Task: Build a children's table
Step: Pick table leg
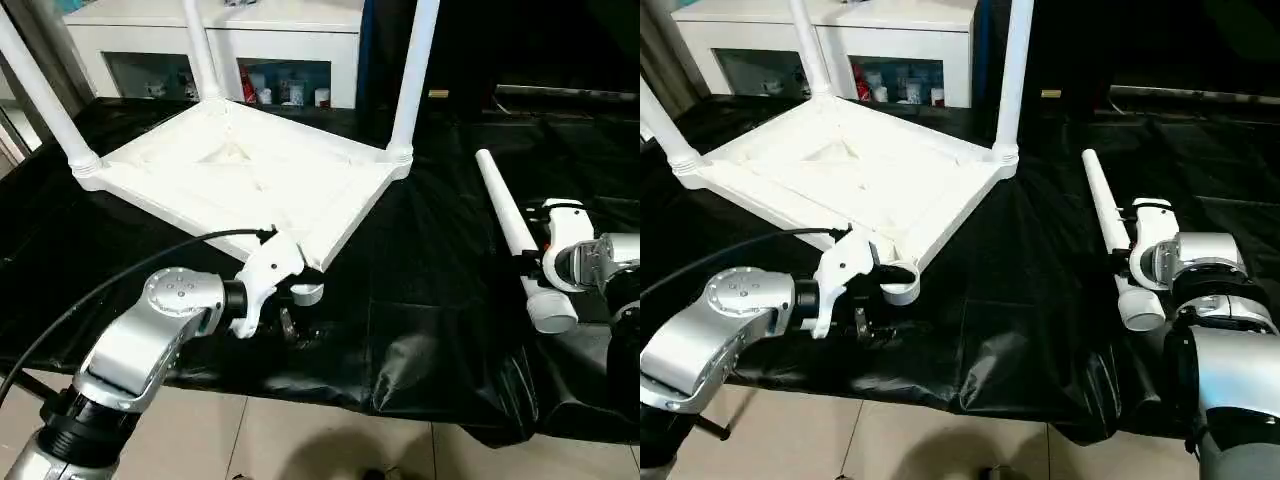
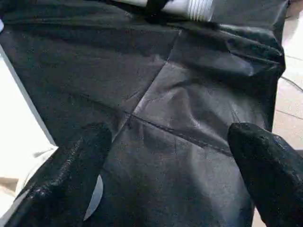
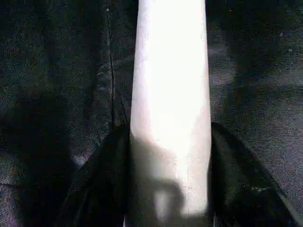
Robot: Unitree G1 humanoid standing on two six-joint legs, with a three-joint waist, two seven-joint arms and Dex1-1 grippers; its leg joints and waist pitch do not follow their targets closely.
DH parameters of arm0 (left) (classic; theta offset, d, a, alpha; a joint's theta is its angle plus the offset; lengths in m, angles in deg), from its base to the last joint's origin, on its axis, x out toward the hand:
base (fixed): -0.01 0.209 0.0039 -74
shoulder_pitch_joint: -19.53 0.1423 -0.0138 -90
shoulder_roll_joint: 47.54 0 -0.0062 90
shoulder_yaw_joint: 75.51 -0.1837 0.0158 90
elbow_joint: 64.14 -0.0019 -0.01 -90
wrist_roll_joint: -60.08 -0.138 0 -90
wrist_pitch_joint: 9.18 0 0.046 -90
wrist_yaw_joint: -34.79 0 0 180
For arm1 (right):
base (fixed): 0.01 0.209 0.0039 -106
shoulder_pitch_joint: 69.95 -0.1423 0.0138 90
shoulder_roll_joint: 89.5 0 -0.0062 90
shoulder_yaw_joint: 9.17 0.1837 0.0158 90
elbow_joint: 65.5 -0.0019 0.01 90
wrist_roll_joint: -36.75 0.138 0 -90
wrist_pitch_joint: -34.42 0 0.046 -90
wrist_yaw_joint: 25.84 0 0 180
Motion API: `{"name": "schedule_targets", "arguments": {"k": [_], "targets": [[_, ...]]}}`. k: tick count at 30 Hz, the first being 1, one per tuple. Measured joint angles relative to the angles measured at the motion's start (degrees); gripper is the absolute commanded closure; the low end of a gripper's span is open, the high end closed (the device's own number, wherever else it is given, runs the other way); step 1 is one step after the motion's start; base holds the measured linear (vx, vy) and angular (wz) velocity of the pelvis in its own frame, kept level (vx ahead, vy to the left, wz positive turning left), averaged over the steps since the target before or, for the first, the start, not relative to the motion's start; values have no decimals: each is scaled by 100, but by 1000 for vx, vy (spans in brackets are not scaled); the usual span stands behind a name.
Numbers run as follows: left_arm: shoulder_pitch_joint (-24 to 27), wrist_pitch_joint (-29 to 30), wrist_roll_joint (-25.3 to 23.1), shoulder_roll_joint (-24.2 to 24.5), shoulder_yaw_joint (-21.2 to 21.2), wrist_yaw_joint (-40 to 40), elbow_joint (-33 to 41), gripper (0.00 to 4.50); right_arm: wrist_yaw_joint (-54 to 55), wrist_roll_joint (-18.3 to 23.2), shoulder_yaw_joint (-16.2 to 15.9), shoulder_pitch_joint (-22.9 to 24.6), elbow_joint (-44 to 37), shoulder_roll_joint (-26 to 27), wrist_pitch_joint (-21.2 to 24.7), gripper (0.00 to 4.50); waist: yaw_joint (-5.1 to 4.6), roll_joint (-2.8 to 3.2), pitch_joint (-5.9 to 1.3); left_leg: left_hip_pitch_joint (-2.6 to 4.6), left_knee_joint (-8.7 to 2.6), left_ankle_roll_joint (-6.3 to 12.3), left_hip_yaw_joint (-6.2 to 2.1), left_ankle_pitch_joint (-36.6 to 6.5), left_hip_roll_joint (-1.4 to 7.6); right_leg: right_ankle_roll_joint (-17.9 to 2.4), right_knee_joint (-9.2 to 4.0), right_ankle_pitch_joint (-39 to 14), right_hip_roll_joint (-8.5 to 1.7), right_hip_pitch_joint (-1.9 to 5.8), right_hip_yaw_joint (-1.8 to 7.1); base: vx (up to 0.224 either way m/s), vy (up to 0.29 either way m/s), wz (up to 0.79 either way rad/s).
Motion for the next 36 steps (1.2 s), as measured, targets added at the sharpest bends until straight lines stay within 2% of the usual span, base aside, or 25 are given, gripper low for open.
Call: {"name": "schedule_targets", "arguments": {"k": [5,7,9,12,14,16,18,20,22,25,28,33,36], "targets": [[-52,-137,-3,-195,29,-240,-195,0,252,156,250,78,-29,-44,-130,264,7,10,-6,-3,8,-1,-6,-1,-1,-1,-1,2,0,4,-5,0,0,0],[-342,-328,-76,-609,292,-729,-680,0,370,425,632,293,-283,-84,-331,264,29,11,-7,-16,22,-2,-10,-1,0,3,-3,5,0,9,-9,0,0,0],[-665,-454,-82,-813,601,-1115,-940,0,394,689,925,500,-551,-54,-529,264,21,30,-15,-20,24,-2,-8,0,-1,4,-5,12,-3,9,-7,0,0,0],[-802,-470,-26,-979,929,-1375,-1008,0,328,1023,1335,760,-967,-10,-775,264,-3,70,-39,-22,24,10,-7,-1,-3,9,-7,13,-5,5,-8,0,0,0],[-856,-302,185,-1217,1087,-1514,-1108,0,62,1375,1705,1236,-1804,130,-896,264,20,89,-42,-31,17,34,-11,14,-1,11,-16,11,-2,0,-18,0,0,0],[-967,5,600,-1598,1389,-1635,-1249,0,-737,2243,2164,2097,-3558,606,-859,264,46,123,-39,-40,5,48,-11,18,-1,19,-19,7,0,-7,-18,0,0,0],[-1297,196,953,-1961,1562,-1766,-1465,0,-1343,2935,2235,2695,-4699,883,-634,264,94,137,-46,-52,5,66,-13,23,-2,20,-23,6,-2,-12,-21,0,0,0],[-1654,300,1234,-2221,1826,-1951,-1695,0,-1759,3514,2200,3114,-5530,1062,-456,265,141,140,-49,-49,6,69,-12,25,-2,19,-27,7,-2,-9,-20,0,0,0],[-1846,358,1383,-2290,1976,-2022,-1772,0,-1944,3787,2160,3238,-5879,1117,-389,265,137,166,-67,-39,6,70,-10,24,-3,27,-45,14,-3,4,-20,0,0,0],[-2179,516,1729,-2493,2332,-2090,-2081,0,-2198,4422,2120,3592,-6617,1179,-170,265,173,189,-82,-39,3,70,-10,25,-6,55,-85,33,-3,22,-27,0,0,0],[-2355,702,1949,-2641,2395,-2088,-2155,0,-2336,4783,1979,3724,-7134,1338,115,265,156,197,-87,-45,-7,75,-10,28,-11,75,-129,49,-8,32,-28,0,0,0],[-2407,1113,2343,-2844,2348,-2064,-2015,0,-2397,4888,1562,3925,-7714,1380,281,265,171,199,-90,-61,-7,92,-10,20,-14,91,-158,61,-12,40,-26,0,0,0],[-2329,1341,2552,-2985,2261,-2058,-1800,0,-2383,4808,1224,4058,-7760,1439,261,265,195,235,-112,-70,-8,104,-12,11,-14,91,-163,61,-13,40,-28,0,0,0]]}}
